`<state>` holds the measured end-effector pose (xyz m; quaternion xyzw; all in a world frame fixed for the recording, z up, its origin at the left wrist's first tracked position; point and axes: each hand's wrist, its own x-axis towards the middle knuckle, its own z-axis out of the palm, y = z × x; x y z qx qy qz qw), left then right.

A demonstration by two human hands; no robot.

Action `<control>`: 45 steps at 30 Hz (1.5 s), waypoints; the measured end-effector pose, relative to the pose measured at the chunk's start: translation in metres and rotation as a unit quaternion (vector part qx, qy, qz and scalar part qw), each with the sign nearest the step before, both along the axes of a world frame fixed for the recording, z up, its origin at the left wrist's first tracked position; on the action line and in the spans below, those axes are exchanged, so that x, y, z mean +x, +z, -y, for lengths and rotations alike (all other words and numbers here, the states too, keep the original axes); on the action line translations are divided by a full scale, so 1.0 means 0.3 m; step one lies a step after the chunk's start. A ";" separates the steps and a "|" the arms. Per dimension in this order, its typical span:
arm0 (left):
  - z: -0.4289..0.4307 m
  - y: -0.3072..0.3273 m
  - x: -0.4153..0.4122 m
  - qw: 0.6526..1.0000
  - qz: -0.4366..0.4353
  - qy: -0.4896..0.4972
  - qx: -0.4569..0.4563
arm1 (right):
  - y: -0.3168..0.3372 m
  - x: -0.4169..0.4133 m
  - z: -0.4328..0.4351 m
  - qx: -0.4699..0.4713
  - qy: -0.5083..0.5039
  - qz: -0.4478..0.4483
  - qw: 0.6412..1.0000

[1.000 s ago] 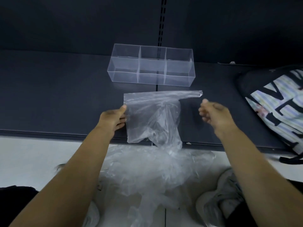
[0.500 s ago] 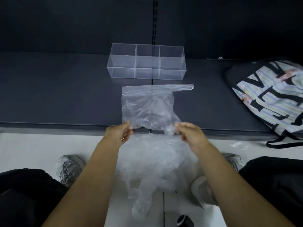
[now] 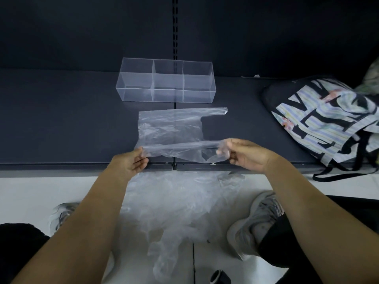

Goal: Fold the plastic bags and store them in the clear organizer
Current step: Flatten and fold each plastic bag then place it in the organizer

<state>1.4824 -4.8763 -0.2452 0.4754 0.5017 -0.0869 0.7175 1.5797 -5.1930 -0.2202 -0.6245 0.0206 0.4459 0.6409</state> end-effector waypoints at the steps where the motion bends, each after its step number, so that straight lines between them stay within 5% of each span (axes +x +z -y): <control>1: 0.002 -0.002 -0.003 1.000 0.001 0.002 0.000 | -0.005 -0.002 0.008 -0.023 0.043 0.018 0.999; 4: 0.006 -0.005 -0.010 1.000 0.004 0.005 0.003 | -0.027 -0.018 0.003 -0.149 0.084 0.092 0.981; 6: 0.006 -0.005 -0.014 1.000 0.003 0.003 0.009 | -0.050 -0.036 -0.017 -0.251 -0.020 0.178 0.951; 9: 0.009 -0.015 -0.025 1.000 0.002 -0.002 0.021 | -0.087 -0.064 -0.044 -0.407 -0.200 0.313 0.834; 11: 0.018 -0.023 -0.034 1.000 0.003 -0.007 0.019 | -0.101 -0.084 -0.063 -0.457 -0.253 0.326 0.788; 13: 0.030 -0.033 -0.041 1.000 -0.001 -0.013 0.020 | -0.119 -0.087 -0.084 -0.414 -0.308 0.258 0.817; 17: 0.045 -0.045 -0.053 0.999 -0.008 -0.012 0.032 | -0.125 -0.077 -0.072 -0.160 -0.338 0.053 0.926; 21: 0.048 -0.044 -0.060 0.999 -0.005 -0.011 0.048 | -0.103 -0.049 0.014 0.023 -0.295 -0.098 0.950; 23: 0.055 -0.046 -0.061 0.998 -0.005 -0.019 0.064 | -0.106 -0.045 0.019 -0.011 -0.330 -0.087 0.940; 27: 0.059 -0.068 -0.070 0.995 -0.010 -0.011 0.103 | -0.148 -0.037 -0.016 -0.239 -0.347 0.056 0.905; 33: 0.049 -0.084 -0.088 0.980 -0.030 -0.064 0.187 | -0.178 -0.041 0.015 -0.369 -0.391 0.169 0.826; 36: 0.025 -0.045 -0.100 0.920 -0.088 -0.182 0.337 | -0.146 -0.039 -0.005 -0.475 -0.379 0.200 0.769; 39: 0.022 -0.016 -0.066 0.798 -0.069 -0.170 0.574 | -0.119 -0.054 -0.147 -0.520 -0.325 0.352 0.707; 42: 0.061 -0.029 0.031 0.704 0.074 -0.255 0.658 | -0.141 -0.112 -0.398 -0.403 -0.132 0.506 0.751; 45: 0.069 -0.107 0.073 0.650 0.055 -0.412 0.636 | -0.215 -0.169 -0.561 -0.358 0.096 0.522 0.768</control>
